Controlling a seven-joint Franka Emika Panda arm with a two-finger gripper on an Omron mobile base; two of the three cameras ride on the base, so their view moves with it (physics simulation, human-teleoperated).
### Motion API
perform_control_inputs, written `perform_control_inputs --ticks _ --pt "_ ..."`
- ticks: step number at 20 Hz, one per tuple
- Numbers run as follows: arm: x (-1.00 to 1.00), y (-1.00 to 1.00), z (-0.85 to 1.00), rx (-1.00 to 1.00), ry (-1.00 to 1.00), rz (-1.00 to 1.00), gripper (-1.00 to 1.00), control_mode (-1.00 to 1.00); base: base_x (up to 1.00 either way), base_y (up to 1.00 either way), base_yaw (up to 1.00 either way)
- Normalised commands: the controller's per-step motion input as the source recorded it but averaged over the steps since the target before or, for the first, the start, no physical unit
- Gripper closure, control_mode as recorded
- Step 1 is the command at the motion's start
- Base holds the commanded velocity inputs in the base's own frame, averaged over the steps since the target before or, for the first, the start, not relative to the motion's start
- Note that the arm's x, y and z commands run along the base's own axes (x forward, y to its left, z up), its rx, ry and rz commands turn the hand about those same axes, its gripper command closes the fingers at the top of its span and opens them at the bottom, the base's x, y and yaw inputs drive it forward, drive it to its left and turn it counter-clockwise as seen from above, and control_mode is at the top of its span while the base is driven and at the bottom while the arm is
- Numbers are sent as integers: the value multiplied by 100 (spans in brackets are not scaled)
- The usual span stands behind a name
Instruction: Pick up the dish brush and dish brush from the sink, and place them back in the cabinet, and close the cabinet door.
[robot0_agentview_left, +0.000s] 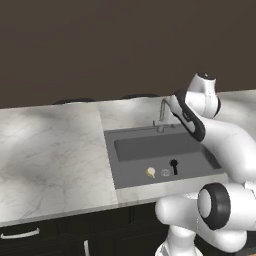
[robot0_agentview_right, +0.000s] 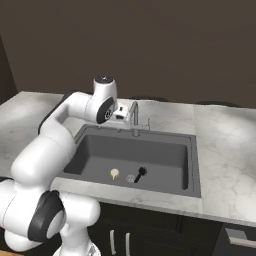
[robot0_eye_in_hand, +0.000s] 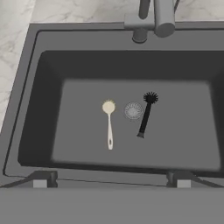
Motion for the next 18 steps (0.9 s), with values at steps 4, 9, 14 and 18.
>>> perform_control_inputs --ticks 4,9,14,18 --pt "11 -22 -18 0 0 0 -100 -100 0 0 0" --pt "9 -19 -16 0 0 0 -100 -100 0 0 0" --pt "7 -15 -15 -1 0 0 -100 -100 0 0 0" --pt "1 -5 -9 -1 0 0 -100 -100 0 0 0"
